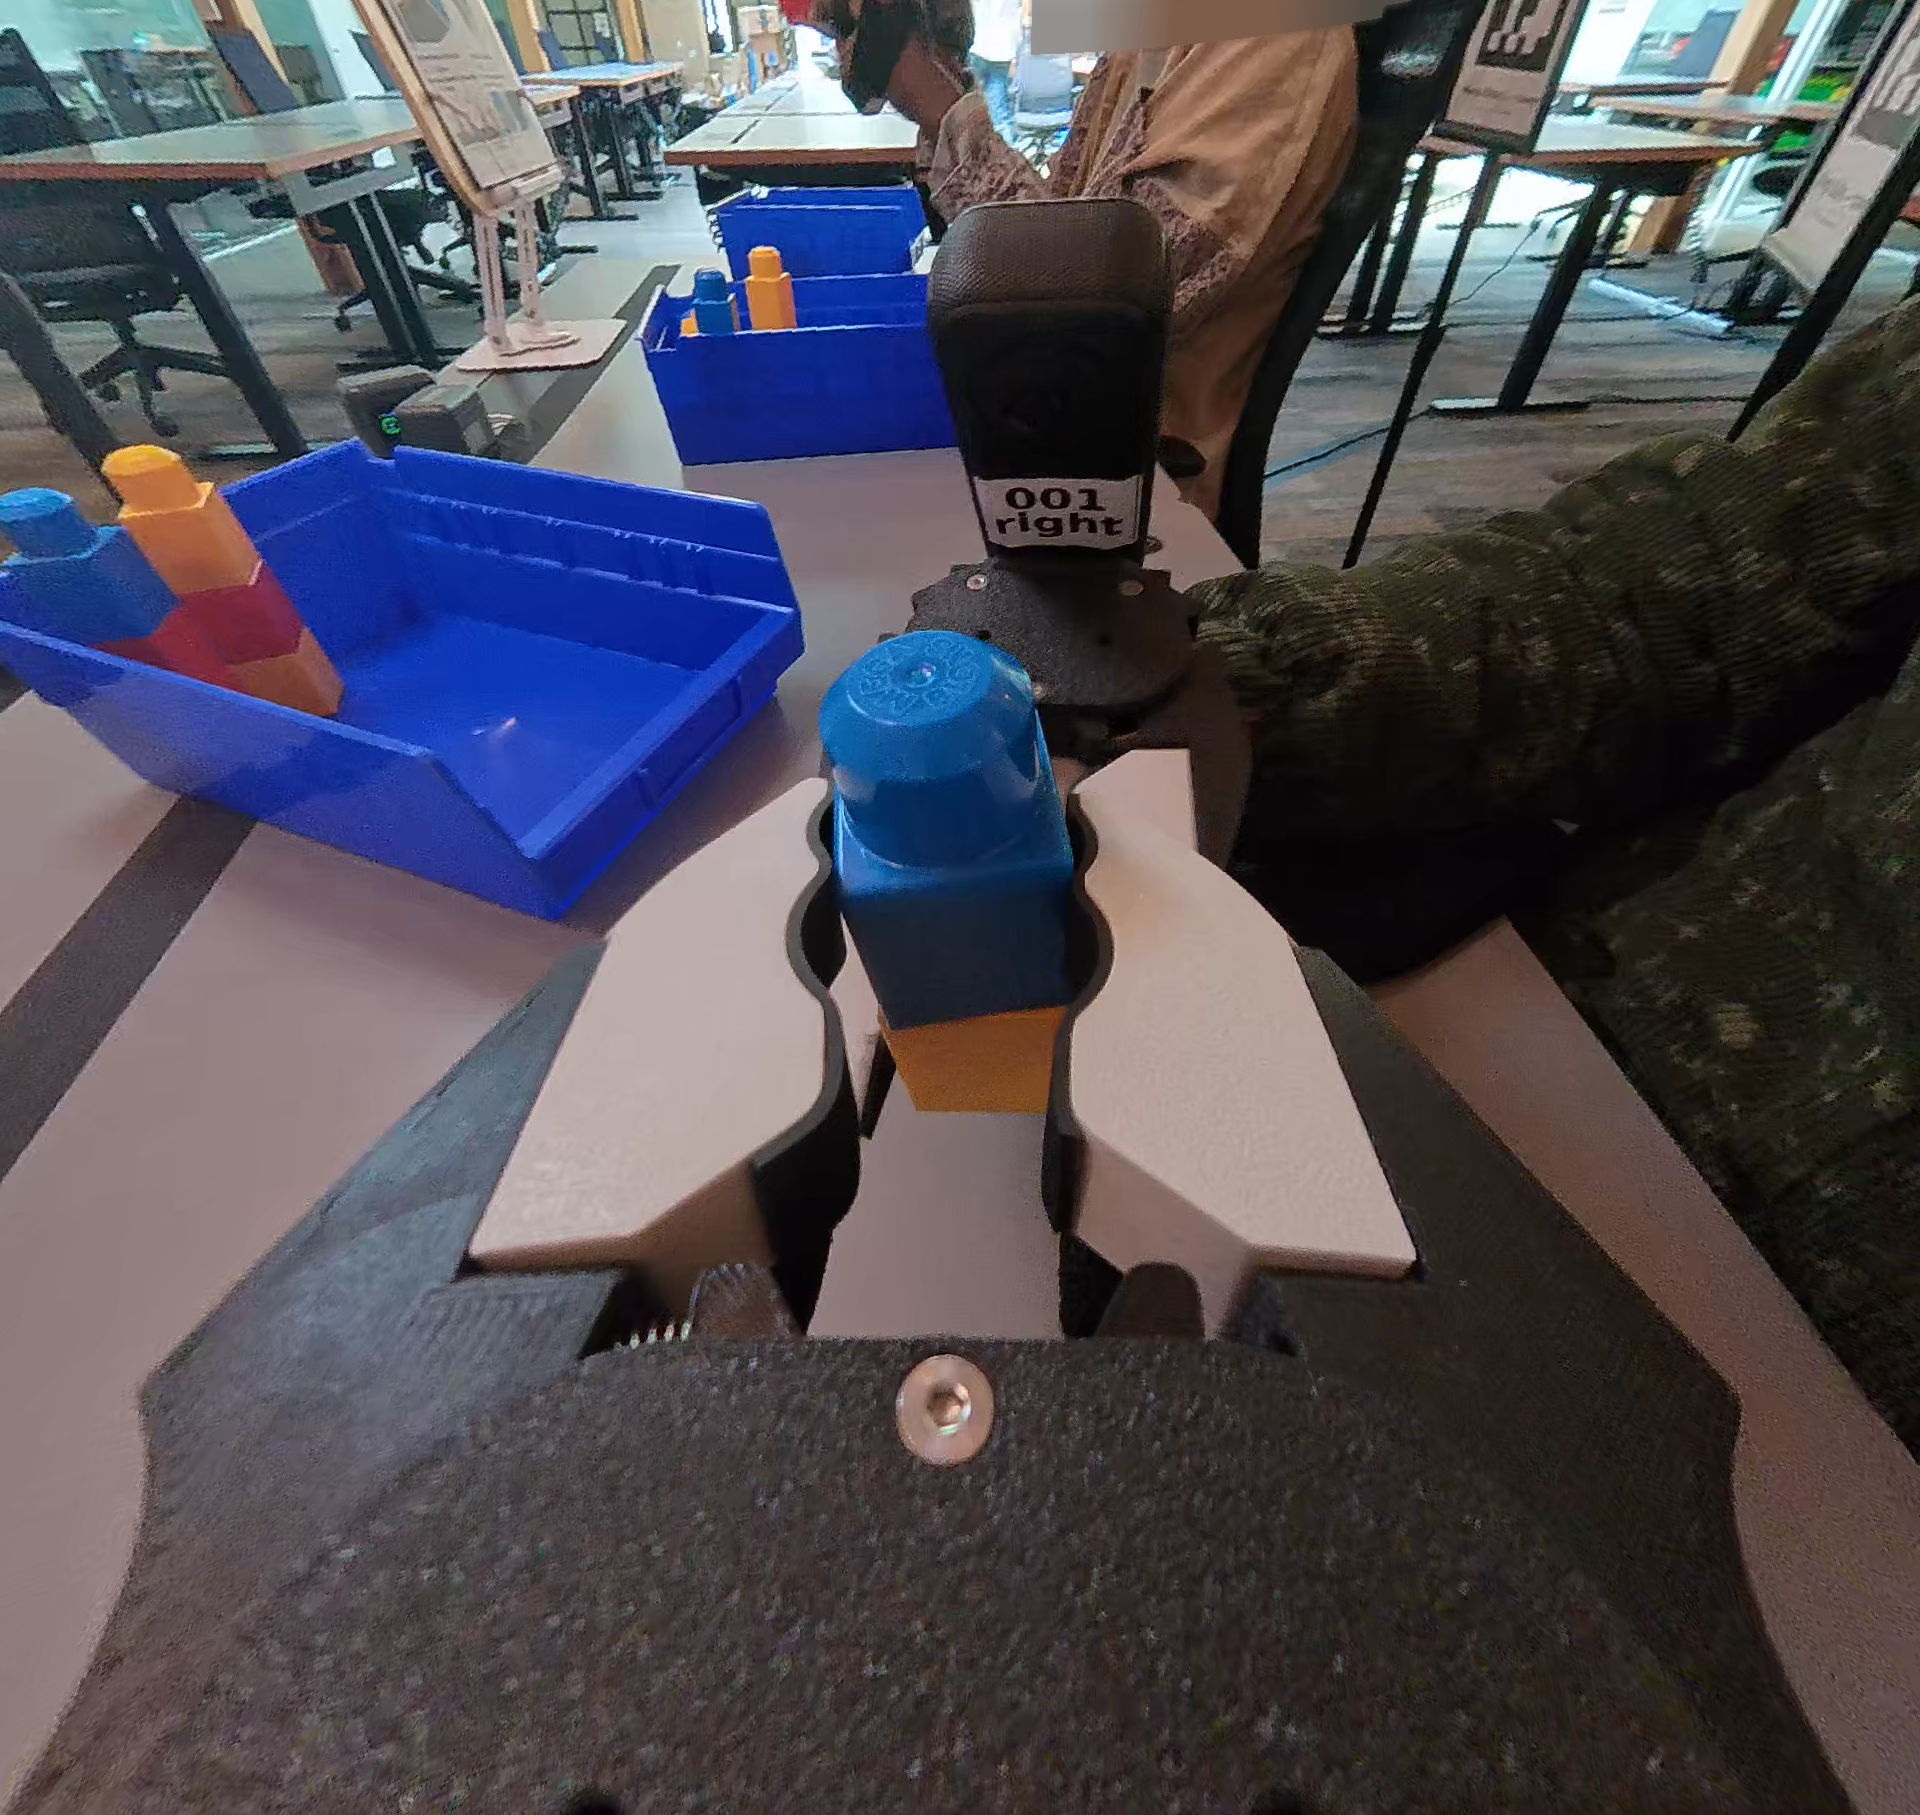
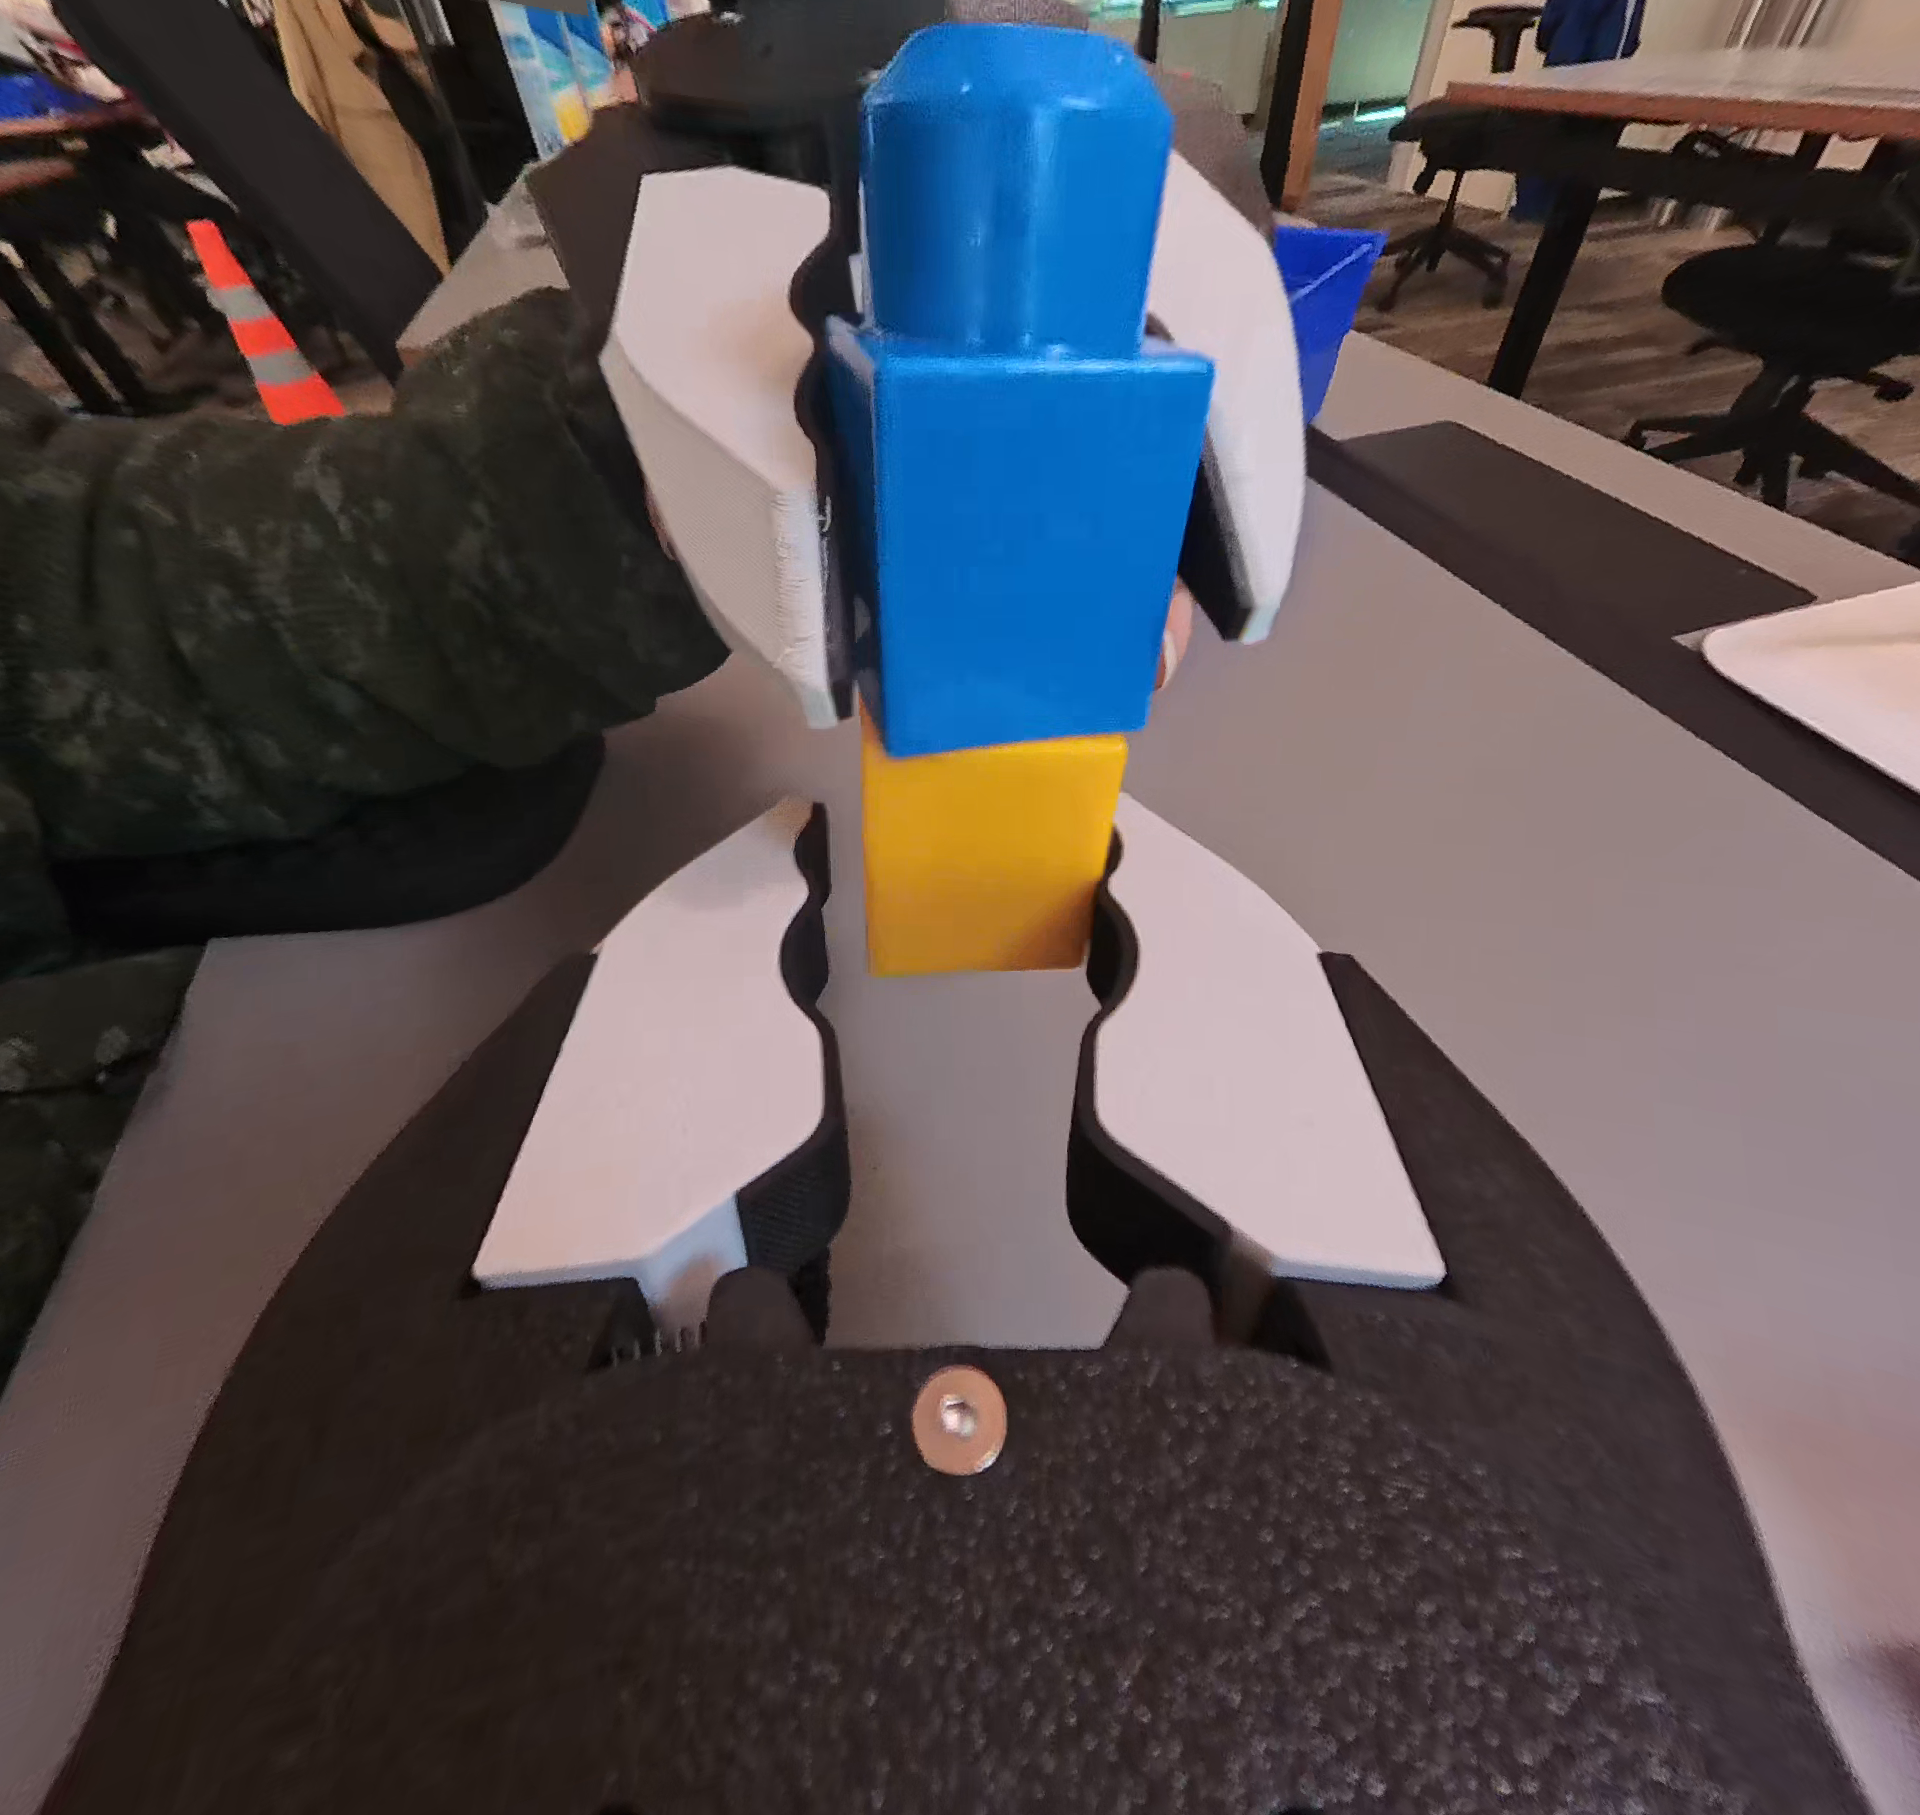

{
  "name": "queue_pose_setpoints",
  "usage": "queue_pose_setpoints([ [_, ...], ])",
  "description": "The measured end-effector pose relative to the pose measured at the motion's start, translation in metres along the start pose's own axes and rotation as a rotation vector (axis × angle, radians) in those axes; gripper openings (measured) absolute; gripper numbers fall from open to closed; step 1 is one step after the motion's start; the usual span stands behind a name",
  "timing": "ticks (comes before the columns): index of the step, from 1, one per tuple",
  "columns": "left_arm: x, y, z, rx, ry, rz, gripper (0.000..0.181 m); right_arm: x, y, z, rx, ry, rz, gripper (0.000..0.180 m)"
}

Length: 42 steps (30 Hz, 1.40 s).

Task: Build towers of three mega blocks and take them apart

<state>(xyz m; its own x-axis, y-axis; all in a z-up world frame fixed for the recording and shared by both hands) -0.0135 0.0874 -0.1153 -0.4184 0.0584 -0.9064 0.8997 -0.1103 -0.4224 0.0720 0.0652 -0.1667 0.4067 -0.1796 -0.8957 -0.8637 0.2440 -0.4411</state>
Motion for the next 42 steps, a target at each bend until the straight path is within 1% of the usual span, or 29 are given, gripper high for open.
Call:
queue_pose_setpoints([
  [1,0.0,0.001,0.0,0.001,0.002,0.009,0.039,0.001,0.0,0.001,0.018,-0.003,-0.01,0.041],
  [3,-0.002,0.001,0.0,-0.001,0.007,0.027,0.039,0.0,-0.005,0.002,0.021,0.001,-0.003,0.039],
  [8,-0.006,-0.009,0.001,0.03,-0.007,0.09,0.04,-0.013,-0.016,-0.002,0.012,0.027,0.11,0.037],
  [15,-0.002,-0.006,0.001,0.034,-0.012,0.07,0.04,-0.009,-0.014,-0.001,-0.001,0.026,0.097,0.037],
  [19,-0.005,-0.006,-0.001,0.022,-0.039,0.087,0.04,-0.01,-0.015,0.0,-0.005,0.042,0.11,0.037],
  [22,-0.009,-0.008,-0.001,-0.006,-0.015,0.106,0.041,-0.013,-0.018,0.001,0.013,0.03,0.13,0.037],
  [25,-0.01,-0.006,0.001,-0.017,0.002,0.116,0.048,-0.017,-0.025,0.002,-0.014,0.058,0.2,0.037],
  [27,-0.008,-0.002,0.0,-0.026,-0.002,0.112,0.039,-0.017,-0.028,0.004,-0.002,0.053,0.199,0.037],
  [30,-0.008,0.002,-0.001,-0.009,-0.023,0.116,0.038,-0.014,-0.029,0.005,0.024,0.038,0.185,0.037],
  [35,-0.005,-0.001,-0.002,-0.052,0.015,0.032,0.038,-0.011,-0.024,0.007,0.007,0.048,0.139,0.038],
  [37,-0.002,-0.006,-0.007,-0.098,0.013,0.002,0.038,-0.008,-0.024,0.01,0.037,0.033,0.106,0.049],
  [39,0.01,-0.011,-0.013,-0.107,-0.009,-0.099,0.038,-0.007,-0.026,0.014,0.068,0.025,0.095,0.054],
  [42,0.036,-0.01,-0.018,-0.105,-0.034,-0.279,0.038,-0.006,-0.032,0.018,0.1,0.02,0.082,0.055],
])
Point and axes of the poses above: each gripper's, where its closed fingertips meet, y out along the fingers, x out of its underside, z = x × y across the jaws, the point moved 7 cm from there along -y, back along the fingers, and after that the axes turned 13 degrees about -z, right-handed, at the moved point
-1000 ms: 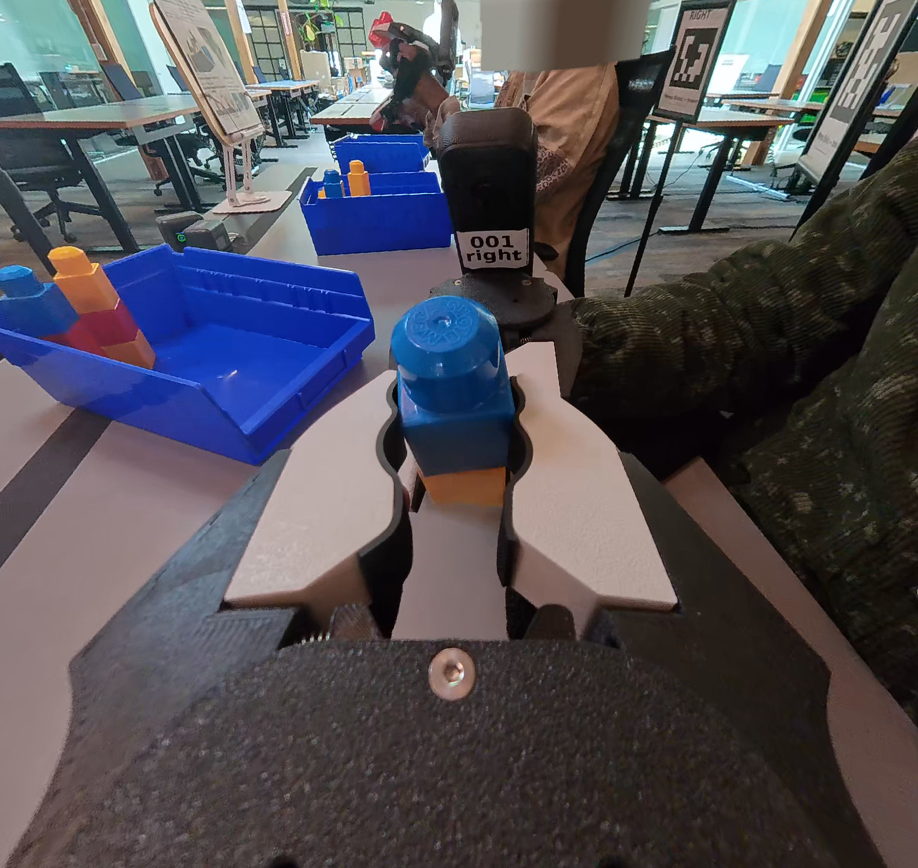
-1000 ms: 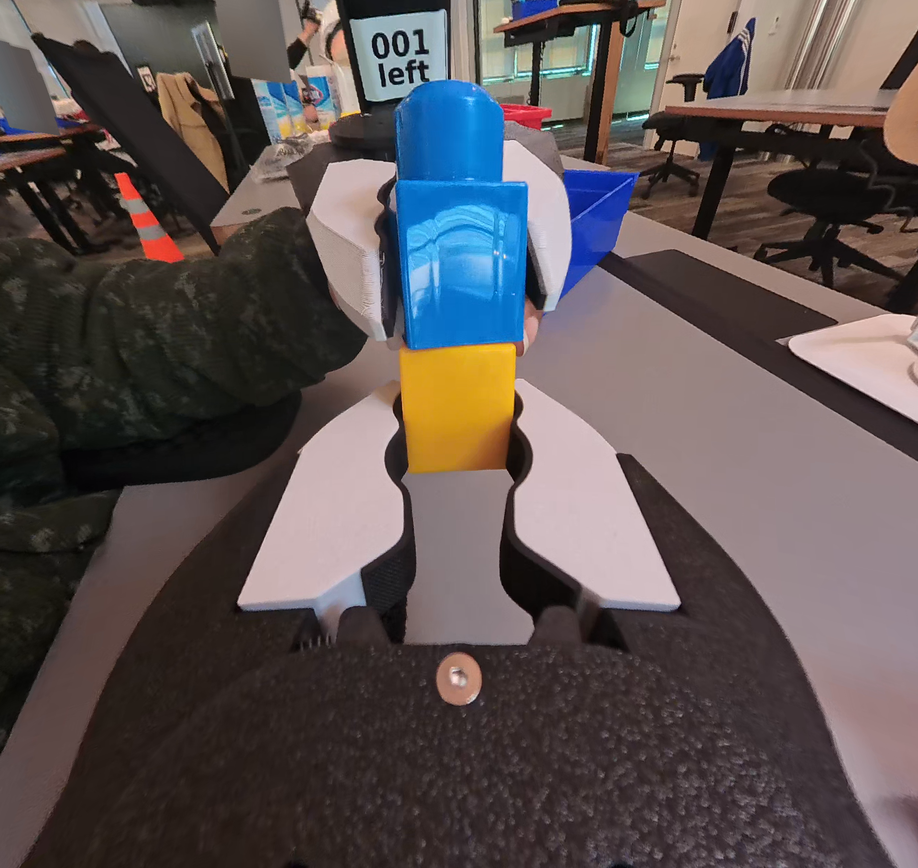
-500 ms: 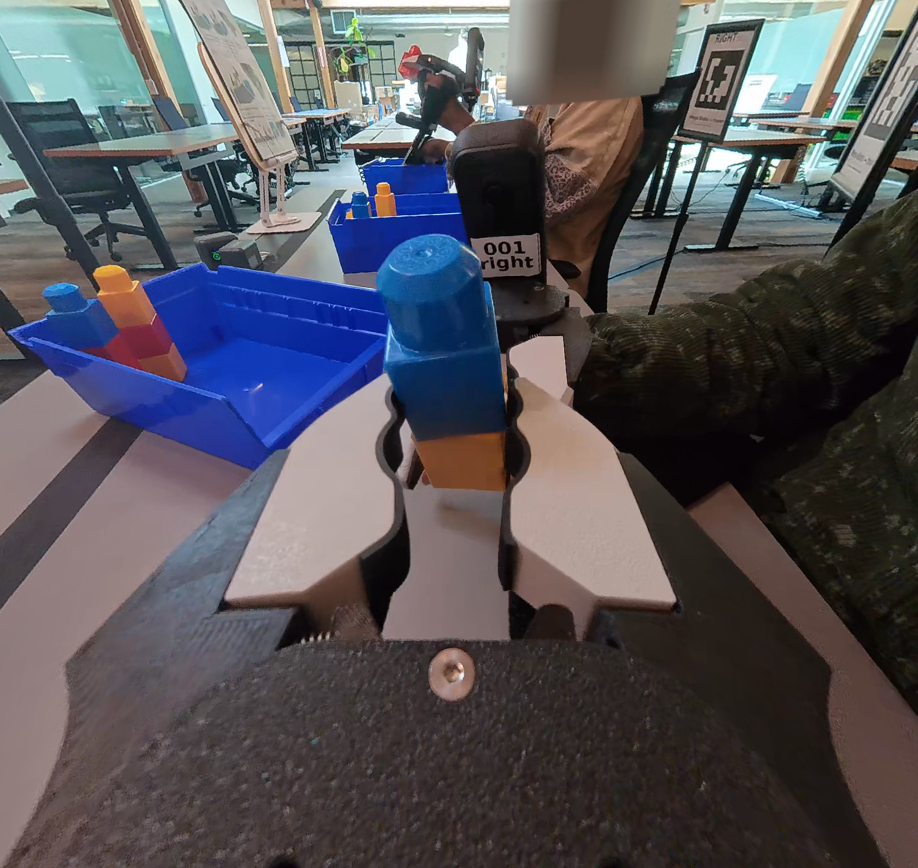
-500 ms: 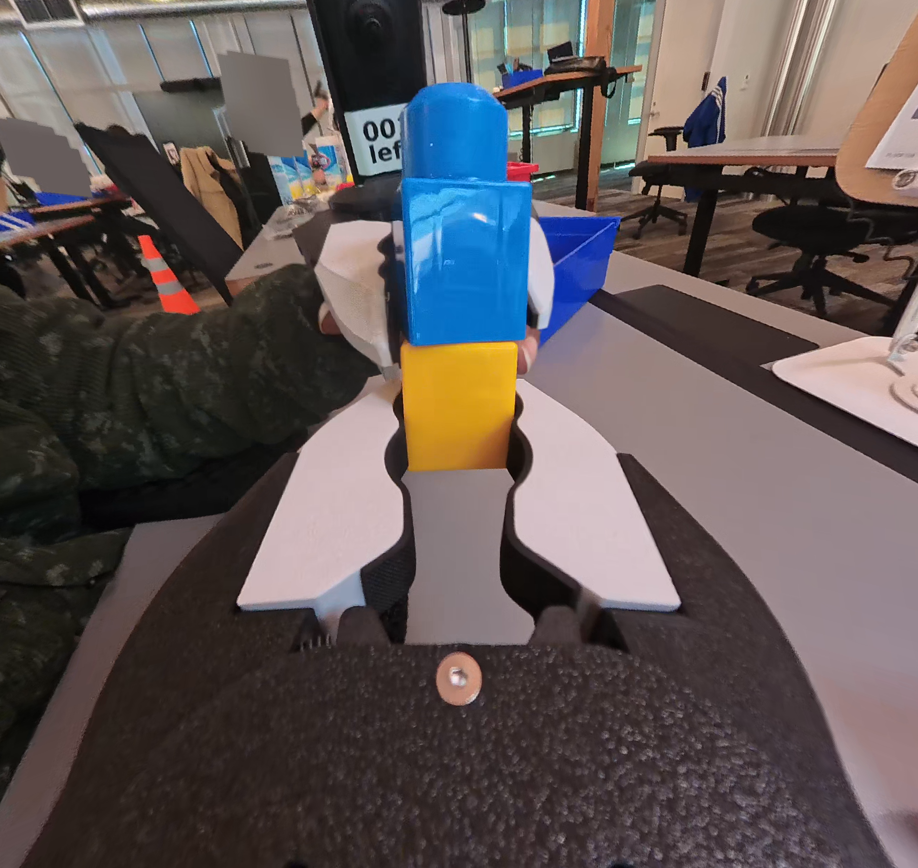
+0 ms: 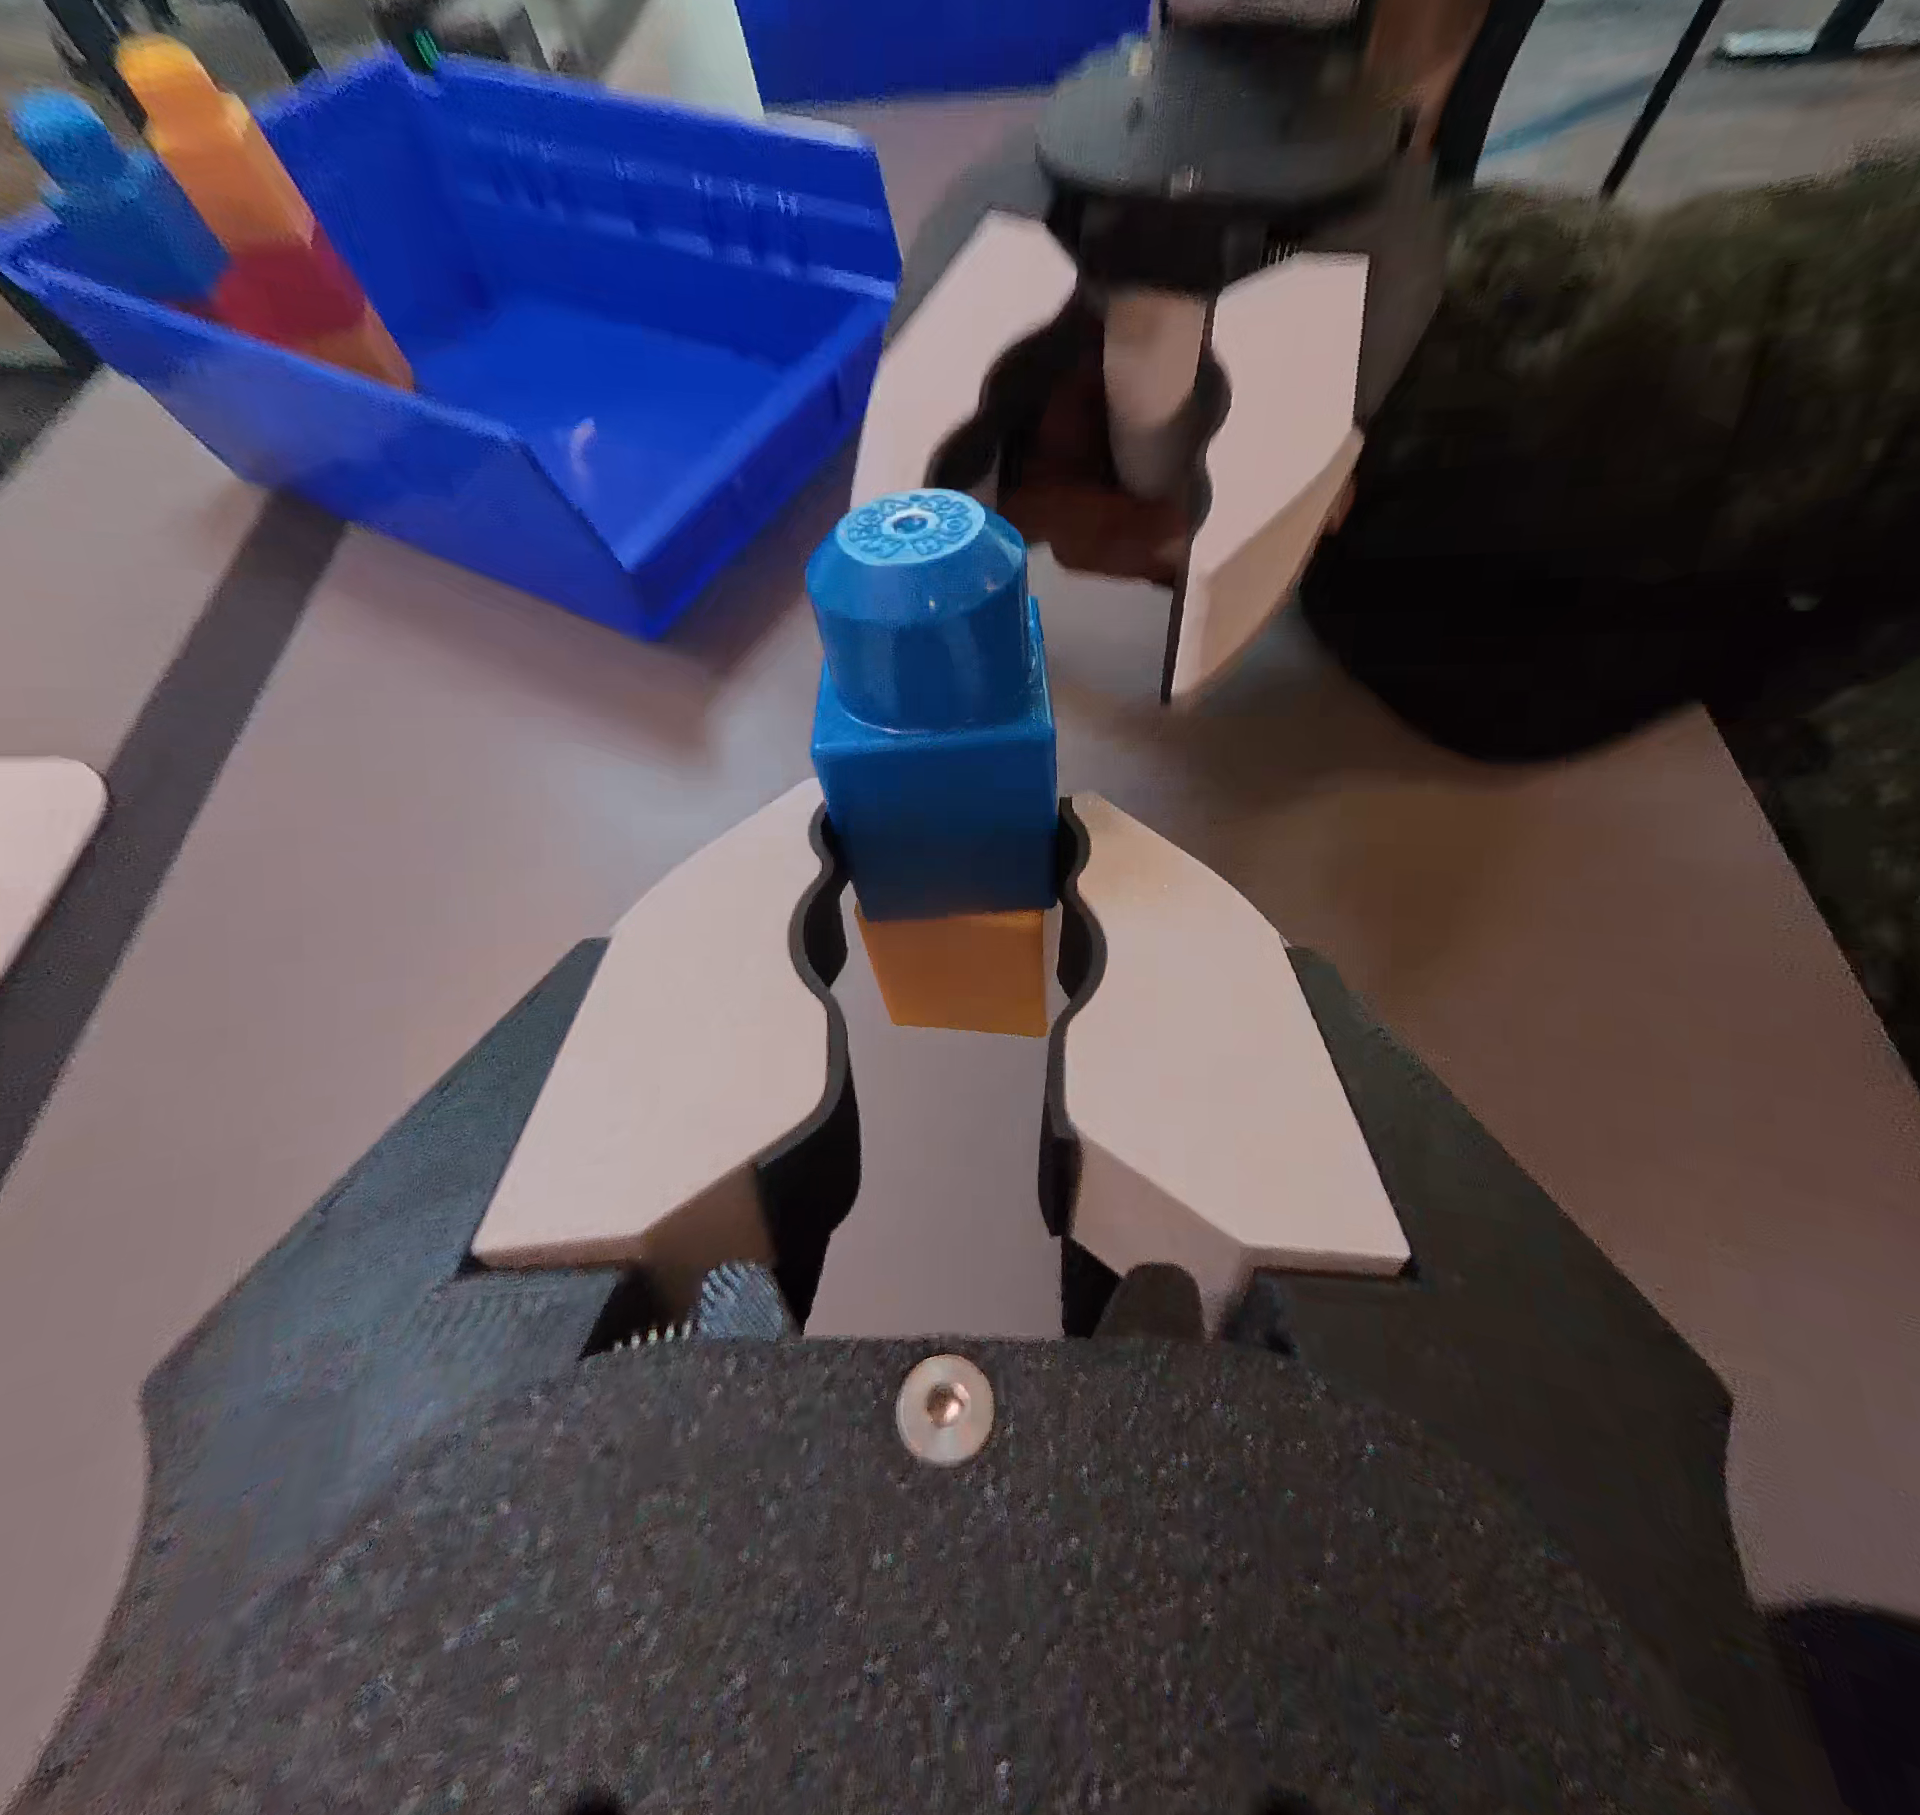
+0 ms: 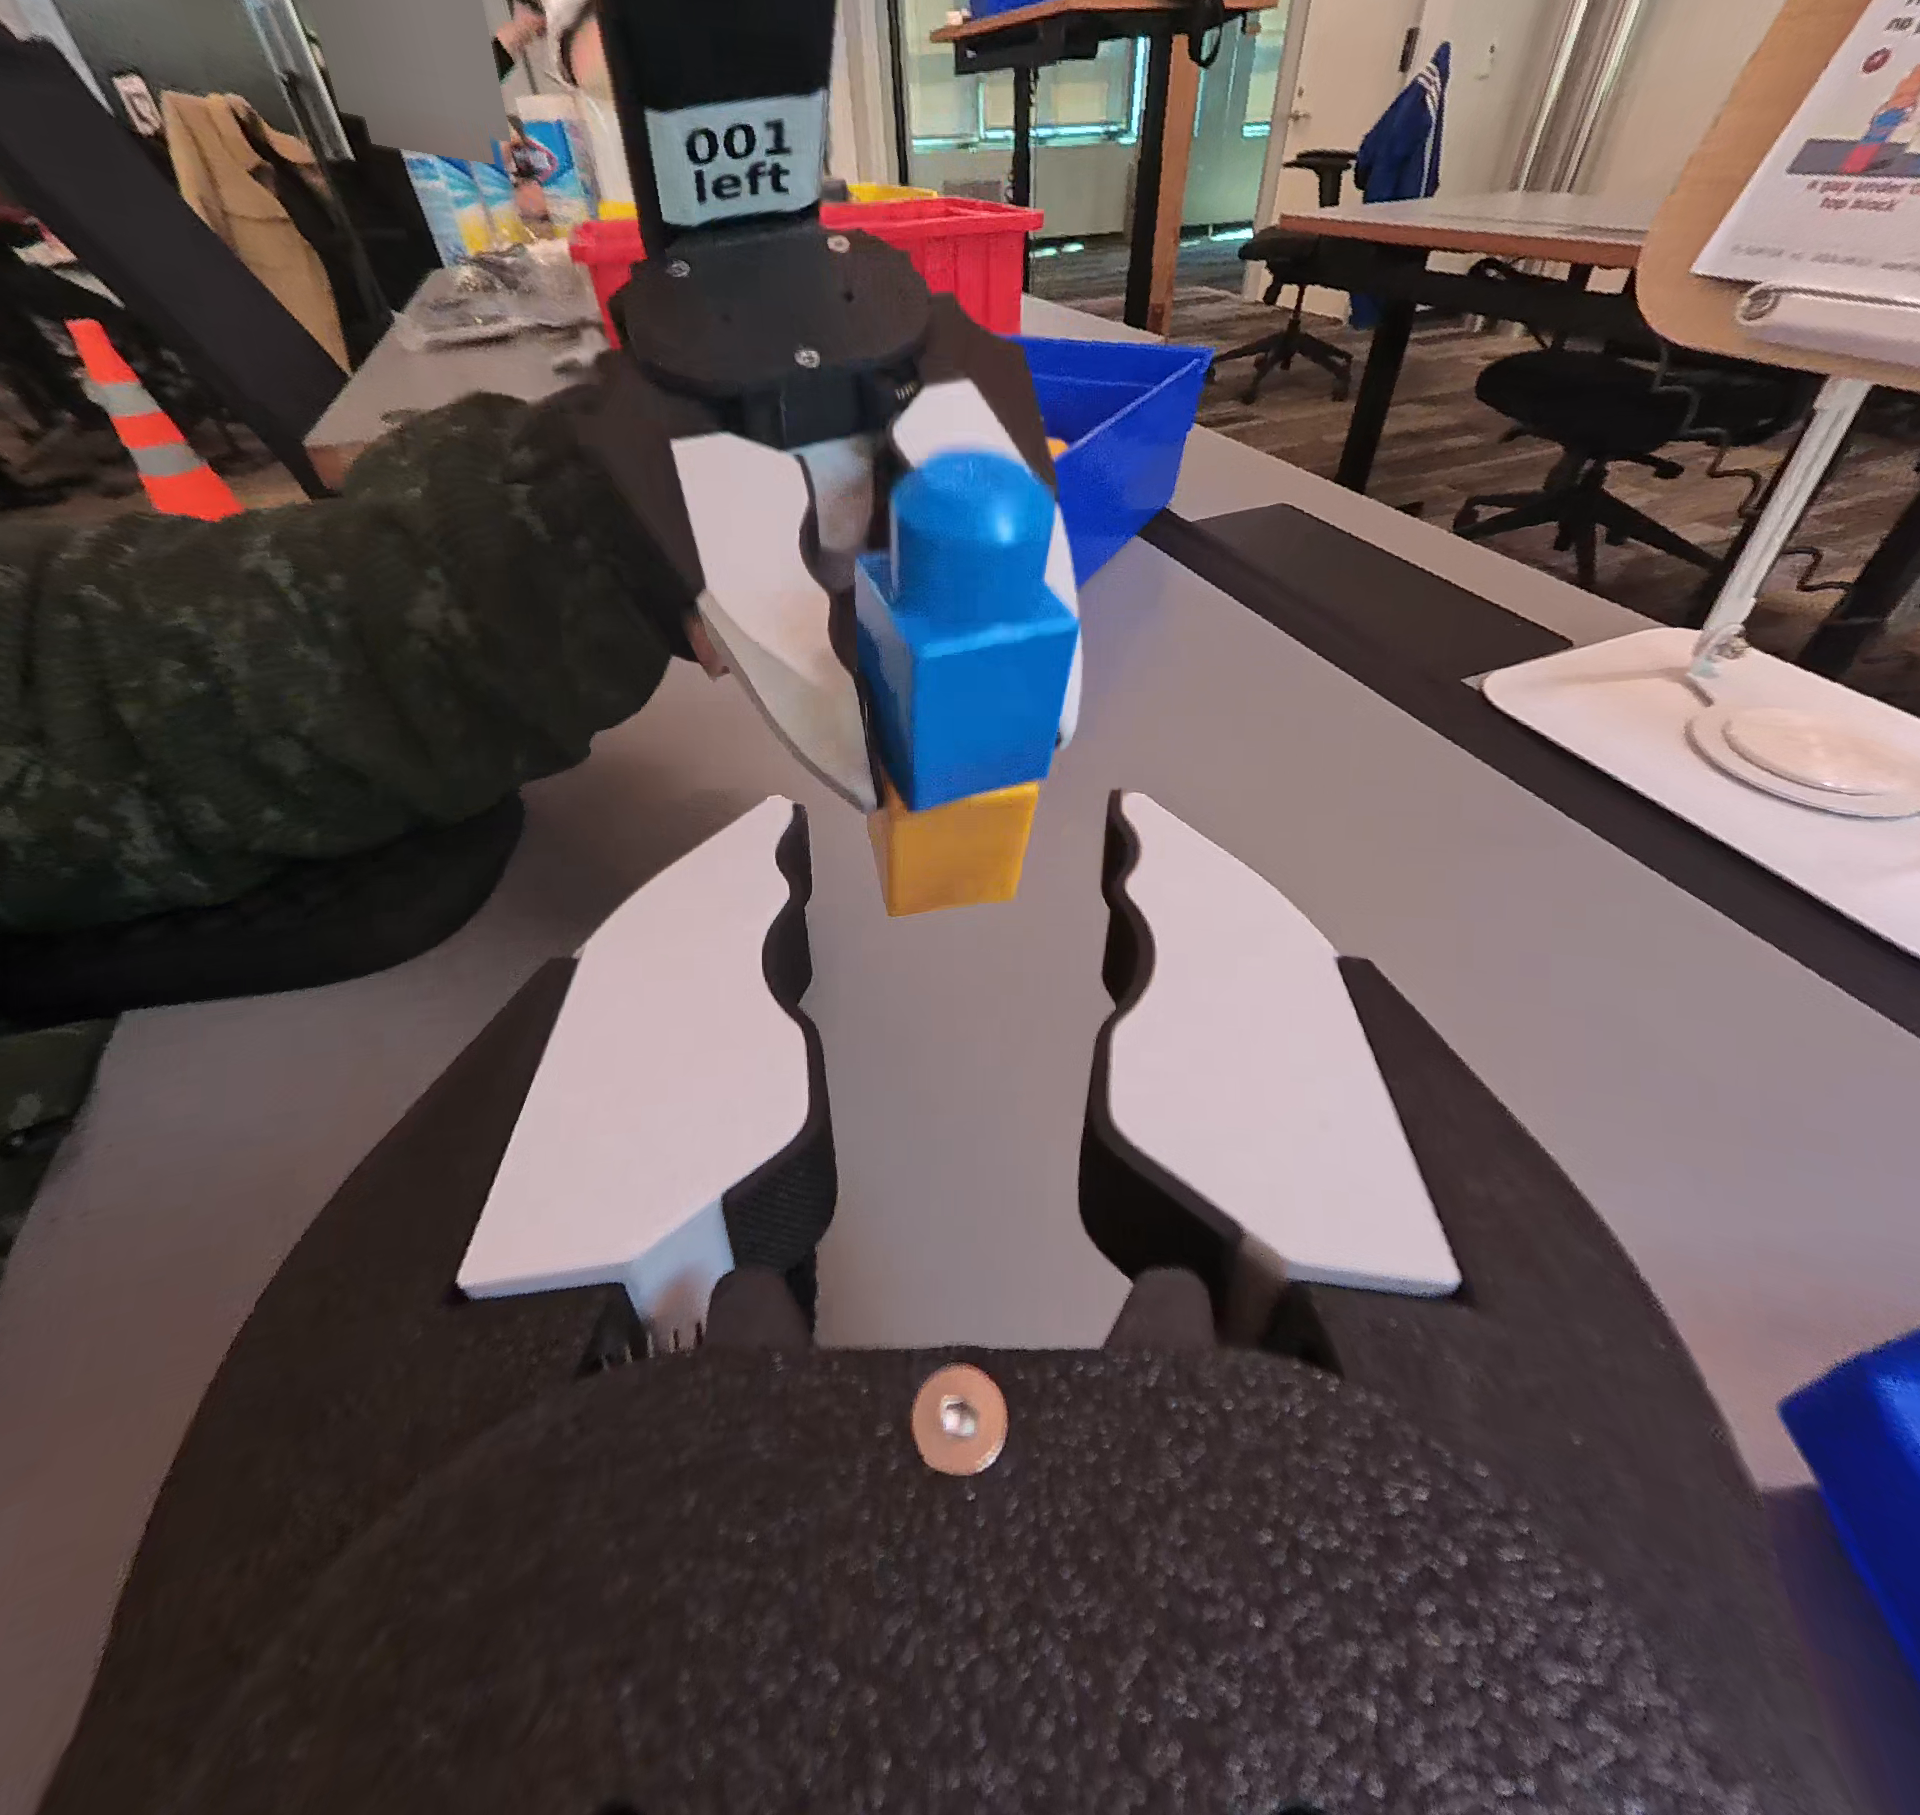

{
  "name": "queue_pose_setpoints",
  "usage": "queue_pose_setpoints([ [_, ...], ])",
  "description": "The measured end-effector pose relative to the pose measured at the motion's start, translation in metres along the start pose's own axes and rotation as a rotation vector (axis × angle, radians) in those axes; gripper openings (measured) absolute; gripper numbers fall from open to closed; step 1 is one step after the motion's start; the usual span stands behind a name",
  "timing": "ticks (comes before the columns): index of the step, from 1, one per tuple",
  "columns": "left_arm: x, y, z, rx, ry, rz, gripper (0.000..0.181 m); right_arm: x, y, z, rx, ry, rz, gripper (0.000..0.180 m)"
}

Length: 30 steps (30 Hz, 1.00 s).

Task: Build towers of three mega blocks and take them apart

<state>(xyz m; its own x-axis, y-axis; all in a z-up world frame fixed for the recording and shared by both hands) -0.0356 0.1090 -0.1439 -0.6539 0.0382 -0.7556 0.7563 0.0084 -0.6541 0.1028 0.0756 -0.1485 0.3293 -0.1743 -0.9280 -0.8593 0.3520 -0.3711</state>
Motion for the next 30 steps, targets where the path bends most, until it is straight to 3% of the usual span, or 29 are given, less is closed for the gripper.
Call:
queue_pose_setpoints([
  [6,0.02,0.026,0.009,0.095,0.019,-0.231,0.038,0.016,0.003,-0.002,-0.031,-0.079,-0.188,0.051],
  [11,0.02,0.035,0.015,0.116,0.045,-0.257,0.038,0.021,0.011,-0.004,-0.065,-0.066,-0.22,0.049],
  [18,0.011,0.033,0.019,0.153,0.067,-0.145,0.037,0.029,0.021,-0.009,-0.149,-0.024,-0.239,0.053],
  [26,-0.003,0.013,0.008,0.243,-0.047,0.195,0.037,0.031,0.028,-0.012,-0.181,-0.005,-0.213,0.055],
  [30,-0.007,0.012,0.009,0.279,-0.06,0.276,0.037,0.019,0.03,-0.015,-0.134,0.01,-0.145,0.039],
])
Point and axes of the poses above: each gripper's, where its closed fingertips meet, y out along the fingers, x out of its underside, z = x × y across the jaws, the point moved 7 cm from there along -y, back along the fingers, and after that the axes turned 13 degrees about -z, right-handed, at the moved point
